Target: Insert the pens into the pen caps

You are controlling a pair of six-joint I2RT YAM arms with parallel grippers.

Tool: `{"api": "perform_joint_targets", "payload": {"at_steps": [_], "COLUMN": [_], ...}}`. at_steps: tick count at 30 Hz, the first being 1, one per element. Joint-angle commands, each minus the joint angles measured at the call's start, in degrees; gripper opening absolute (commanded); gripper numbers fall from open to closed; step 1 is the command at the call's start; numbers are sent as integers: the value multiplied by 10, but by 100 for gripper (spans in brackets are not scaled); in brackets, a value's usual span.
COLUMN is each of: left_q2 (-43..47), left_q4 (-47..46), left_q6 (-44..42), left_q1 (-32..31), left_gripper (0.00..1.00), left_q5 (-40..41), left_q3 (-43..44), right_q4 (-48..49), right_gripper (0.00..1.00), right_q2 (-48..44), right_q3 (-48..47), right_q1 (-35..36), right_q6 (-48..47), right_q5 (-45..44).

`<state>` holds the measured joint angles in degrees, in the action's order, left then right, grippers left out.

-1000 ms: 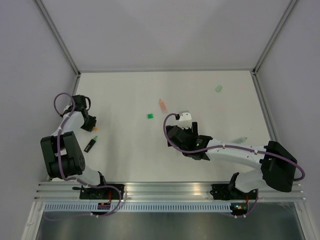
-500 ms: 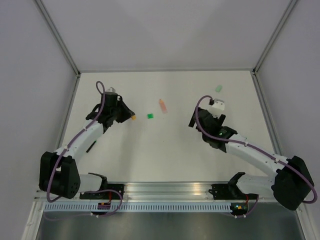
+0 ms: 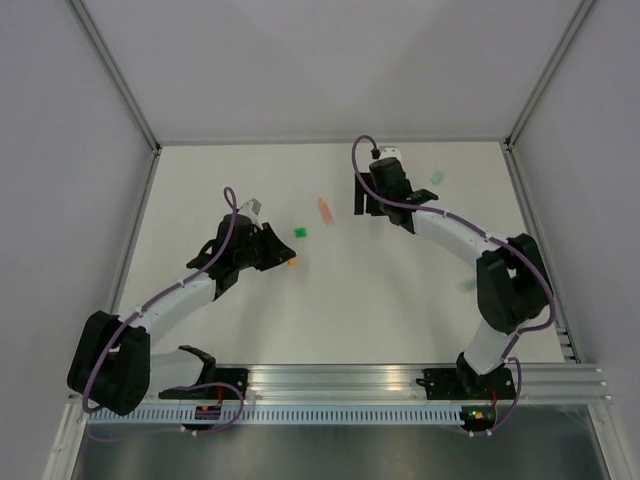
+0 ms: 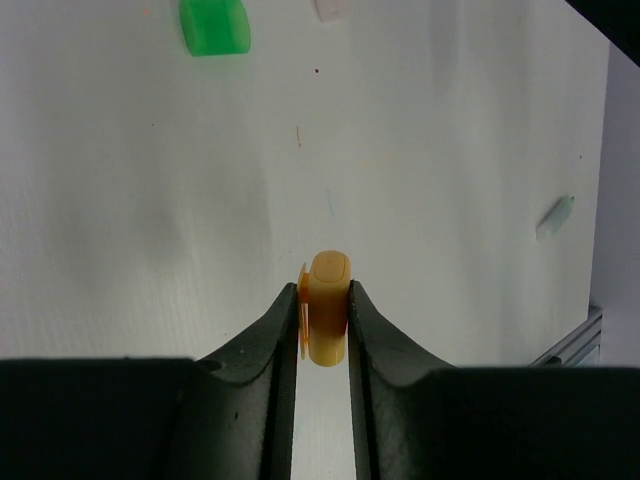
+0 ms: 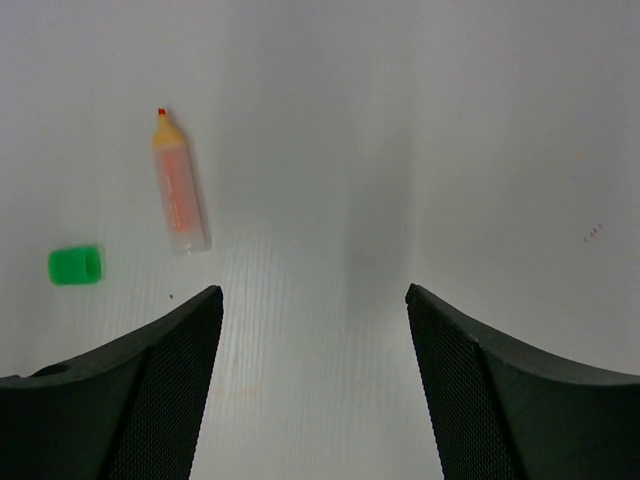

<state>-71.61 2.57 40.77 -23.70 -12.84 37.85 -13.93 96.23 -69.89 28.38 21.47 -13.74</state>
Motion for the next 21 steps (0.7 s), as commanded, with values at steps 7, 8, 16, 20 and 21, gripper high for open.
{"api": "perform_joint_targets", "payload": {"at_steps": [7, 8, 16, 20, 21], "left_q2": [110, 138, 286, 331, 338], "left_q4": [-92, -90, -38, -14, -10], "left_q6": [0, 1, 26, 29, 33], "left_q1": [1, 1, 1, 1, 1], "left_gripper": [2, 2, 2, 2, 2], "left_q5": [41, 51, 191, 230, 232], "left_q3": [-69, -73, -117, -125, -126], "right_q4": [-41, -50, -96, -125, -128], "right_gripper": [79, 78, 77, 74, 73], "right_q2": [217, 242, 328, 359, 360], "right_q3": [-213, -240, -337, -374, -374], "right_q1": [37, 42, 70, 78, 79], "right_q6": [-136, -147, -166, -171, -170], "right_q5": [40, 36, 26, 11, 10]}}
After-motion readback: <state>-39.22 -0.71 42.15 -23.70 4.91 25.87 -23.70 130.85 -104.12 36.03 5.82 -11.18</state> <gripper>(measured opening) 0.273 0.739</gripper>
